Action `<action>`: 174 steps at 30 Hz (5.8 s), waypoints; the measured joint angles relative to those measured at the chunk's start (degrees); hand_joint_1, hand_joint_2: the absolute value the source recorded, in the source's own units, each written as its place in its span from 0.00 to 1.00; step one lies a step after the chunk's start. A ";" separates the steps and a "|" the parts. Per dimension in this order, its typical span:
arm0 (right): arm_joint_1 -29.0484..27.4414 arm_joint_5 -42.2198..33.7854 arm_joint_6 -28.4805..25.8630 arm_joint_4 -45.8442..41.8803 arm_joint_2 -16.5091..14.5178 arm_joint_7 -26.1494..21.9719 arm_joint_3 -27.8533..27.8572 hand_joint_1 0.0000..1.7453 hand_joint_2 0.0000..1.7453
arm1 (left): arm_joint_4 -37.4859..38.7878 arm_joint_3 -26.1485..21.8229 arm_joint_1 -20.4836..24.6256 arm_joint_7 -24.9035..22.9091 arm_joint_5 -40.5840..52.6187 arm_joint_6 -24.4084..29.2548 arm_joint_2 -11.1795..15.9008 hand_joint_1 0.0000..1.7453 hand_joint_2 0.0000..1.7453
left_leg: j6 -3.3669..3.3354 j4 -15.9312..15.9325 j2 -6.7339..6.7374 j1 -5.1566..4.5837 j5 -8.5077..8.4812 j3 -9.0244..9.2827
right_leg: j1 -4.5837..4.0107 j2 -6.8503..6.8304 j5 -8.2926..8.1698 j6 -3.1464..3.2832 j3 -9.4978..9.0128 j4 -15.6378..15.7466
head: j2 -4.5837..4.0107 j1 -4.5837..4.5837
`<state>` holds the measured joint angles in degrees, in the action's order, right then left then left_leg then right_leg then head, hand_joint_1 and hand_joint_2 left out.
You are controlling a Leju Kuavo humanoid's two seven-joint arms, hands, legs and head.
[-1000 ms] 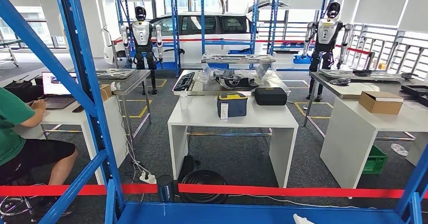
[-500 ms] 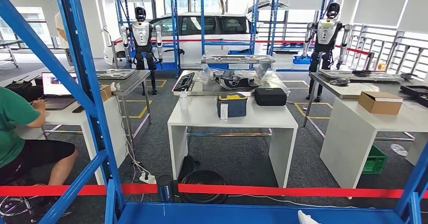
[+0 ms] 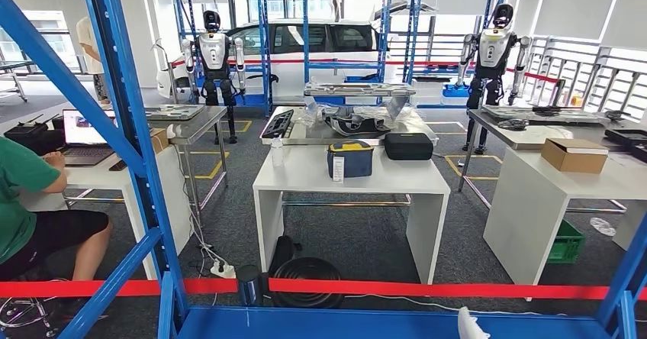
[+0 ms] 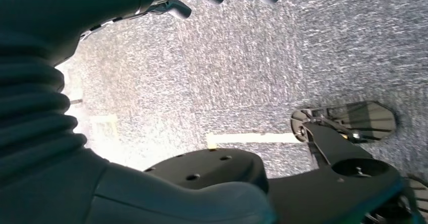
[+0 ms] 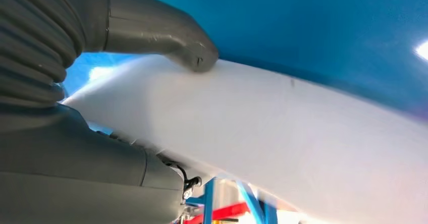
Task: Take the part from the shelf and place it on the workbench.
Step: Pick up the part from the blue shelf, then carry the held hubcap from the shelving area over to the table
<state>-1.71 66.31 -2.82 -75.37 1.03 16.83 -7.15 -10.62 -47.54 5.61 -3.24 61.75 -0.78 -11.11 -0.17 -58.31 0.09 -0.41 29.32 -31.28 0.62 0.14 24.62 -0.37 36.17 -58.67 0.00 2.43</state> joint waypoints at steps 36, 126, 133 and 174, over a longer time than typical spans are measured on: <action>8.24 -9.04 -17.25 -21.67 -2.49 -20.89 -11.16 1.00 1.00 | 0.00 -0.72 1.08 -1.16 -0.33 -0.58 0.33 0.00 1.00 | 0.10 -0.02 -0.01 -0.21 -0.17 -0.20 | 0.26 0.03 -0.20 -0.05 0.24 -0.11 | 0.00 0.00; -5.01 -21.91 -15.43 -18.34 -2.30 -27.91 -15.91 1.00 1.00 | -0.16 -0.24 0.78 -3.10 6.53 2.48 2.86 0.00 1.00 | 1.97 -10.35 0.00 0.38 3.93 -8.06 | -0.71 -0.55 3.38 3.04 -5.06 1.36 | 0.25 -1.25; -5.82 -27.68 -13.17 -18.67 -2.39 -29.61 -15.37 1.00 1.00 | -0.32 0.14 1.65 -2.26 5.23 2.90 3.28 0.00 1.00 | 2.46 -3.11 -0.22 1.08 1.77 3.80 | -0.41 -0.84 -1.28 1.46 0.78 0.46 | 0.26 -1.27; -2.10 -36.19 -9.96 -7.90 -4.39 -35.27 -16.54 1.00 1.00 | -0.15 0.11 0.86 -0.75 5.13 4.88 5.24 0.00 1.00 | -1.29 1.88 0.40 0.22 -3.47 -1.37 | 0.00 -0.41 8.91 -0.87 4.68 -15.21 | 0.31 -1.50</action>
<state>-3.82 30.11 -12.78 -83.27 -3.37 -18.44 -23.69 -10.78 -47.43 6.47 -3.99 66.88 4.11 -5.87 -1.45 -56.43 0.49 -0.19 25.85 -32.65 0.62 -0.27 33.53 -1.24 40.86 -73.88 0.31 0.92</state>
